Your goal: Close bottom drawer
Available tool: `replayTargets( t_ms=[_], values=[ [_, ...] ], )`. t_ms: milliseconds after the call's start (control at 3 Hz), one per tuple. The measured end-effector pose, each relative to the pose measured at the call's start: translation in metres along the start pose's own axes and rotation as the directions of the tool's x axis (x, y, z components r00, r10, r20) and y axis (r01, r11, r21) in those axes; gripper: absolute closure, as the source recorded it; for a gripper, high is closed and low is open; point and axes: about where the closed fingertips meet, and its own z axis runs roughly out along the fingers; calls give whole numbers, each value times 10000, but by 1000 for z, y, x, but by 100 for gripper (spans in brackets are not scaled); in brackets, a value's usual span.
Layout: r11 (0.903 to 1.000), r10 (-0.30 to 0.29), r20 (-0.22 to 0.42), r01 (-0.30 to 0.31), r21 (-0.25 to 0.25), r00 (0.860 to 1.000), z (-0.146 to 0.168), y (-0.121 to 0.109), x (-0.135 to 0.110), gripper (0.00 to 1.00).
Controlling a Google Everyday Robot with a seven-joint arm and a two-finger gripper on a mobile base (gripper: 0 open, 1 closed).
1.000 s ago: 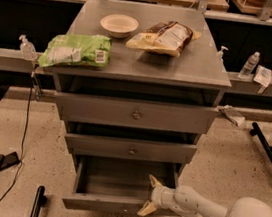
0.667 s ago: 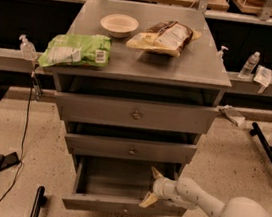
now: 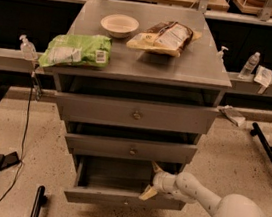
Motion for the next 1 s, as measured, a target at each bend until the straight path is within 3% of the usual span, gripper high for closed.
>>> replayTargets(
  t_ms=[667, 1000],
  values=[
    [10000, -70, -4, 70, 4, 10000, -10, 12, 1, 0],
    [9983, -477, -385, 464, -348, 9981, -52, 88, 9, 0]
  ],
)
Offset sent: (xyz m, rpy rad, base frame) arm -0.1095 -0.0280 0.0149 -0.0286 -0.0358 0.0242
